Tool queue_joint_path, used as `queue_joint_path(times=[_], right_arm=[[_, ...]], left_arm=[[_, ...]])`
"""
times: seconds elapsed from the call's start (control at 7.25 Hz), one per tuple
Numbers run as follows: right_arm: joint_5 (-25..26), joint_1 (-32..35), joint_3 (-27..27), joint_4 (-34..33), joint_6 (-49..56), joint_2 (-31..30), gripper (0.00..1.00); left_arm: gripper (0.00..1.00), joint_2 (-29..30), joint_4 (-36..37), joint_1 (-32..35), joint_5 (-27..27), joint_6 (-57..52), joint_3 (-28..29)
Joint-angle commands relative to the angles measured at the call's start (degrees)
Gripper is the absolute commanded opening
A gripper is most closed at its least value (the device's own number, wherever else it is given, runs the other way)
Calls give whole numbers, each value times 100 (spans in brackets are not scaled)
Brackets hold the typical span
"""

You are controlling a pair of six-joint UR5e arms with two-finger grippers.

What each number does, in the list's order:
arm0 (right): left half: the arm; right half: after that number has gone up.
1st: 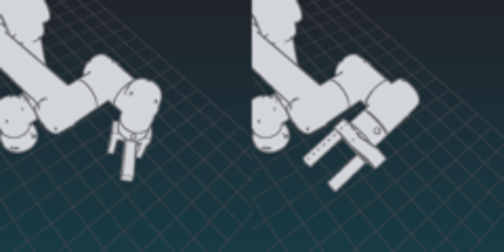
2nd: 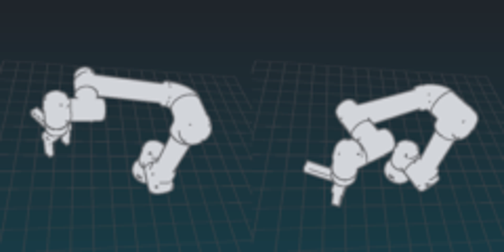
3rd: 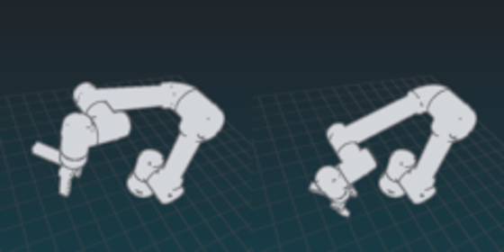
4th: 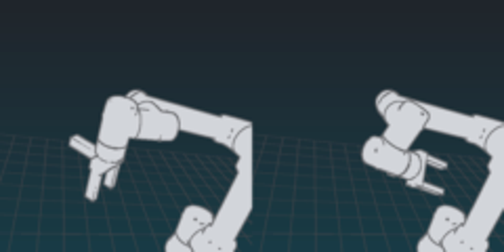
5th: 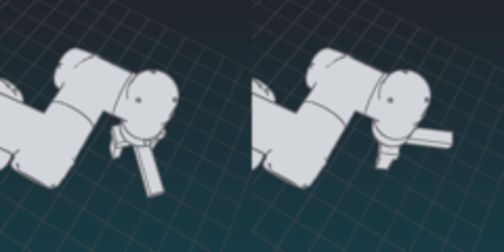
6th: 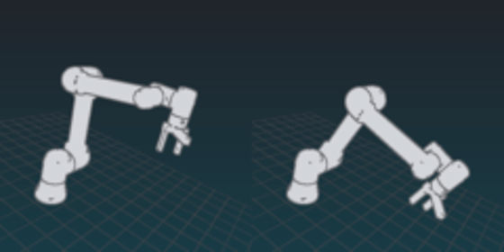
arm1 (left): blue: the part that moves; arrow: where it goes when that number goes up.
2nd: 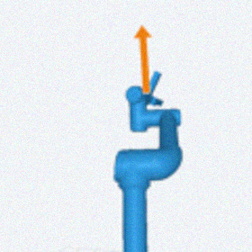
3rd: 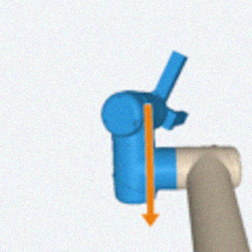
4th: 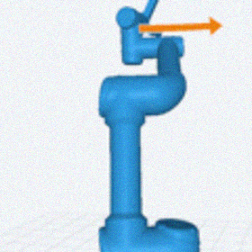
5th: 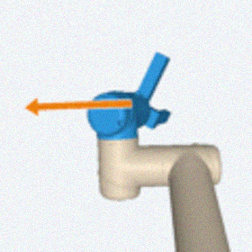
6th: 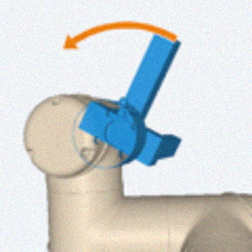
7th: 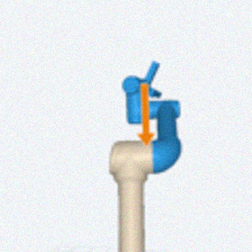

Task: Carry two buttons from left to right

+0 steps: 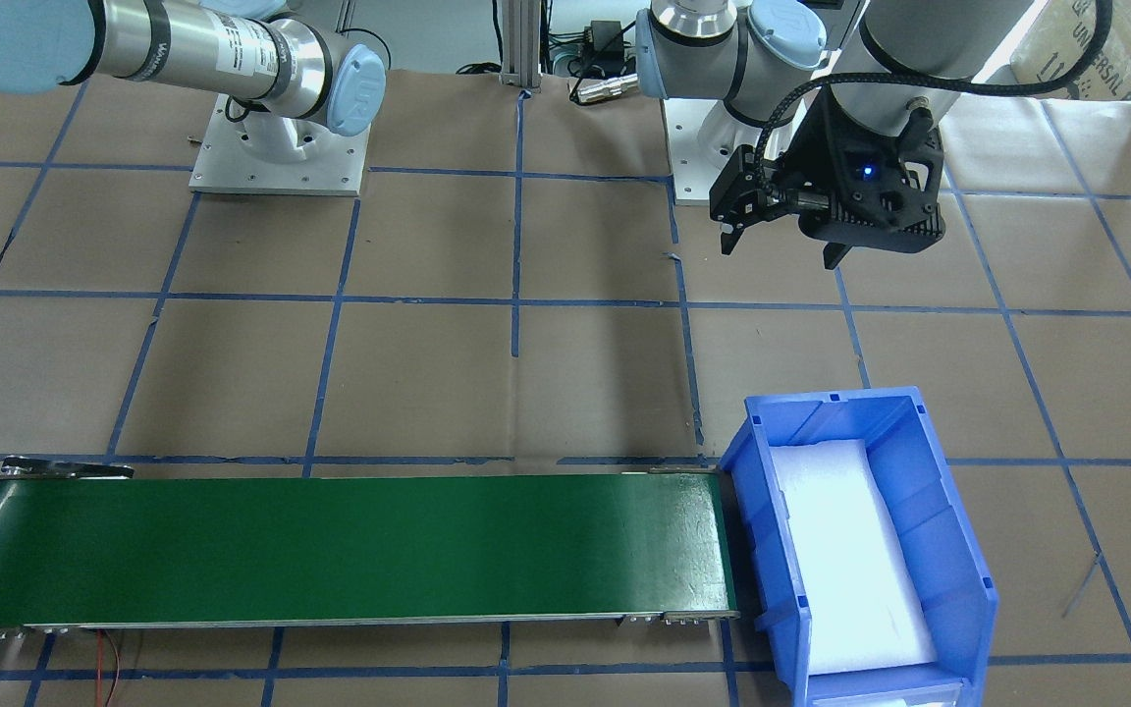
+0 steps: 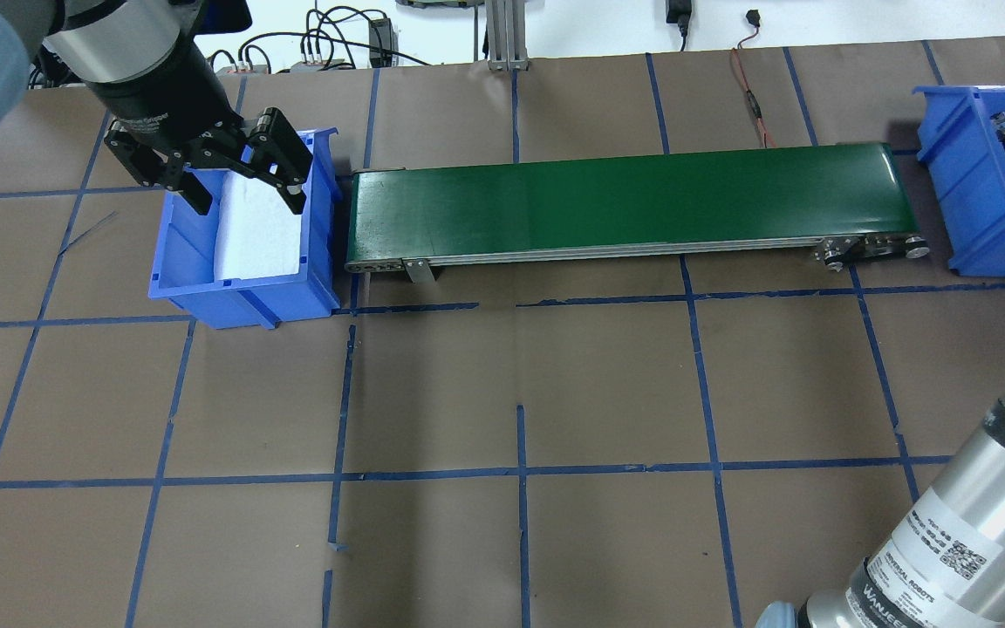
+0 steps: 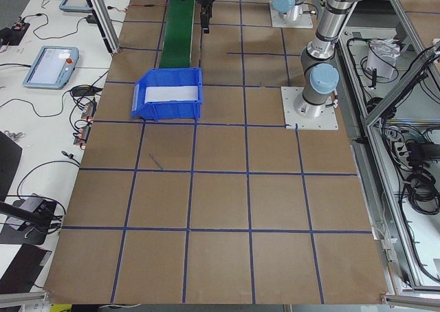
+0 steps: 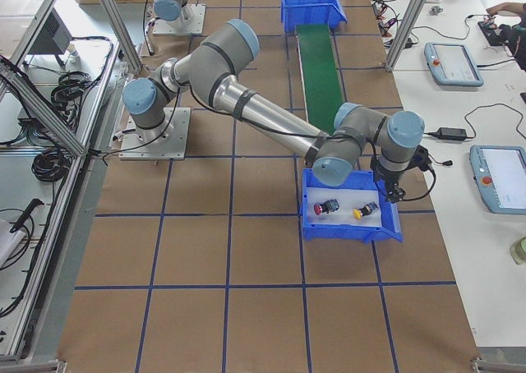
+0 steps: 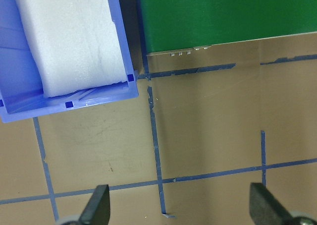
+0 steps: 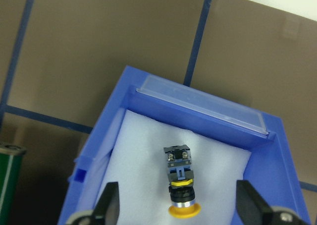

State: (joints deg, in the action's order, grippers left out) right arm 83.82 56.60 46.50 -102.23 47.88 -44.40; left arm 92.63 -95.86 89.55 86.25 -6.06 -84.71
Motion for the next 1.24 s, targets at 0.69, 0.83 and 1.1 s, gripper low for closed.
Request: queue_joint_path(times=[0.69, 0.83, 1.1], right_arm=[[37, 2176, 1024, 757, -3798, -2000, 100], [273, 2519, 1367, 757, -4387, -2281, 100], [407, 3135, 2087, 774, -4893, -2887, 100]], left_arm=[[100, -52, -3, 28, -12, 26, -116], [100, -52, -3, 10, -12, 18, -116], [100, -61, -3, 10, 14, 17, -107]])
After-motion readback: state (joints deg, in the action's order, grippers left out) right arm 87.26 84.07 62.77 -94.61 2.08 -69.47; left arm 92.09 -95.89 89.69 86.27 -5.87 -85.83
